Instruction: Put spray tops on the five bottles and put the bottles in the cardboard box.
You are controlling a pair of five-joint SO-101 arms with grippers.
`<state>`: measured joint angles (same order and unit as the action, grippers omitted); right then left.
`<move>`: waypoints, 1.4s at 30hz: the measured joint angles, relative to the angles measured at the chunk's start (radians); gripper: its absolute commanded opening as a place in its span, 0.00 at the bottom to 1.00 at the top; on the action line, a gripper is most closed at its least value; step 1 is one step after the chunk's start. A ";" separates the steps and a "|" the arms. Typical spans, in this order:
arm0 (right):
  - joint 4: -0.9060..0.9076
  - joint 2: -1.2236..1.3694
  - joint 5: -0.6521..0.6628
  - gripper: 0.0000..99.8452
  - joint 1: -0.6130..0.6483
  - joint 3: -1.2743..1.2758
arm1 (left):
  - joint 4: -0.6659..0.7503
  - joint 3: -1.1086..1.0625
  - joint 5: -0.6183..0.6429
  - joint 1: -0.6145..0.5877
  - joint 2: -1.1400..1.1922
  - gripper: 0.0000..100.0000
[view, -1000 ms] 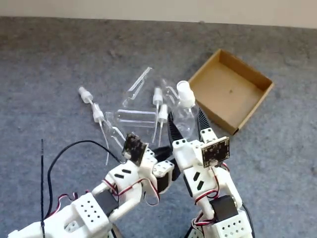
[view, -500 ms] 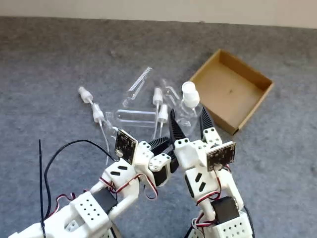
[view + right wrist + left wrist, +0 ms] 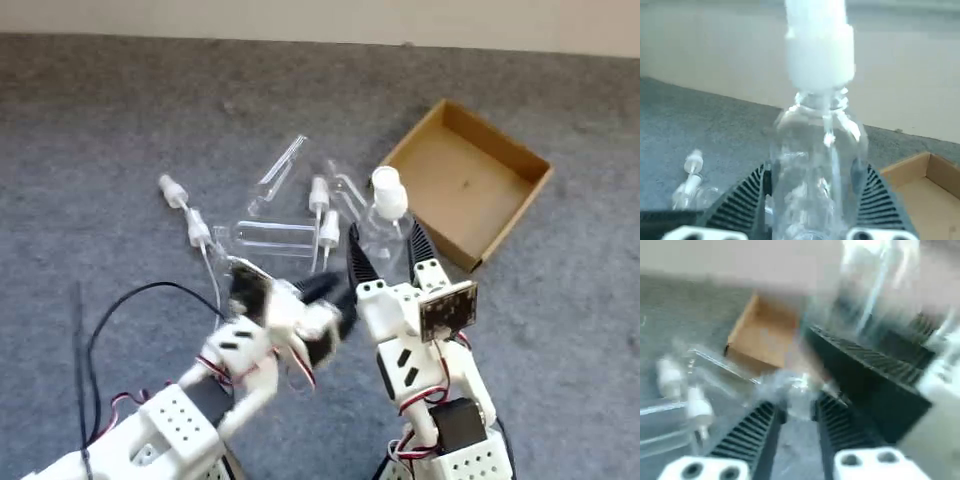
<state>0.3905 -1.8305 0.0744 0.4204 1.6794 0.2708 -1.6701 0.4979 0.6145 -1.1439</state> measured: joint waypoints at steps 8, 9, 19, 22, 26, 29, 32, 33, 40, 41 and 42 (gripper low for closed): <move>0.025 0.005 0.002 0.12 0.006 0.000 | -0.149 0.011 0.000 -0.048 -0.002 0.07; 0.026 0.005 0.002 0.12 0.006 0.000 | -0.150 0.011 0.000 -0.044 -0.002 0.07; 0.028 0.005 0.002 0.12 0.002 0.000 | -0.153 0.008 0.000 -0.044 -0.002 0.07; 0.028 0.005 0.002 0.12 0.002 0.000 | -0.153 0.003 0.000 -0.032 -0.002 0.07; 0.028 0.005 0.003 0.12 -0.002 0.000 | -0.164 -0.002 0.000 0.060 -0.002 0.07; 0.028 0.005 0.002 0.12 -0.002 0.000 | -0.203 -0.002 0.002 0.087 -0.002 0.07; 0.028 0.005 0.002 0.12 0.000 0.000 | -0.221 -0.002 0.000 0.107 -0.002 0.07; 0.028 0.005 0.002 0.12 -0.002 0.000 | -0.221 -0.002 0.000 0.106 -0.002 0.07; 0.028 0.005 0.002 0.12 -0.002 -0.032 | -0.224 -0.002 0.000 0.110 -0.002 0.07; 0.028 0.005 0.002 0.12 -0.002 -0.044 | -0.224 -0.002 0.000 0.109 -0.002 0.07; 0.028 0.005 0.002 0.12 -0.002 -0.060 | -0.224 -0.002 0.000 0.106 -0.002 0.07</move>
<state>0.4181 -1.8259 0.0760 0.4189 1.6195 0.0468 -1.6717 0.4979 0.7204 -1.1454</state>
